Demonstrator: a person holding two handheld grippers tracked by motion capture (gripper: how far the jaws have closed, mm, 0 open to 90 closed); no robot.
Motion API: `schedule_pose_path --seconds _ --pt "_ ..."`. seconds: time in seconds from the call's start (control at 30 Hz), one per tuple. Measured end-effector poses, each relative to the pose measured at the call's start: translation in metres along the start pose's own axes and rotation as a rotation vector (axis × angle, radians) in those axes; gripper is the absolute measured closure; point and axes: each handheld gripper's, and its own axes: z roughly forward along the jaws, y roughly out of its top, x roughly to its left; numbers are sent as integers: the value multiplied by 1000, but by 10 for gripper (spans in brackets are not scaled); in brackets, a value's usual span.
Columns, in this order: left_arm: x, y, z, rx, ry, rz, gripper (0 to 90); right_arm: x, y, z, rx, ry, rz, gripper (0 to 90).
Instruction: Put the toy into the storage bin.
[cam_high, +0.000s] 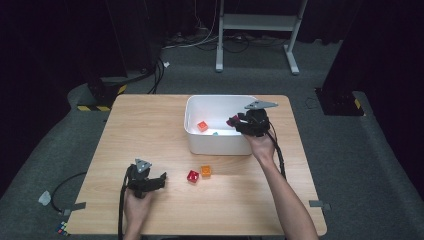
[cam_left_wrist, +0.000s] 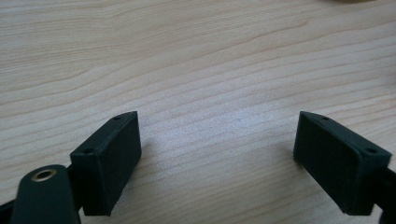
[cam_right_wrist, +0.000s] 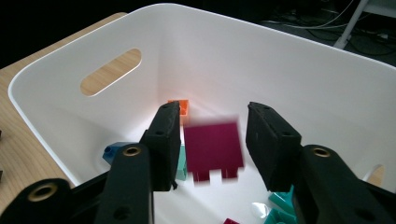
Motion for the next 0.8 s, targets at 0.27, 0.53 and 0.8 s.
schedule_pose_path --seconds 0.27,0.53,0.8 --pt "0 0 0 1 0 2 151 -2 -1 -5 -6 -3 12 496" --pt "0 0 0 2 0 2 151 4 1 -17 -29 24 0 485" --pt "0 0 0 1 0 2 151 17 2 -34 -75 61 -33 478"
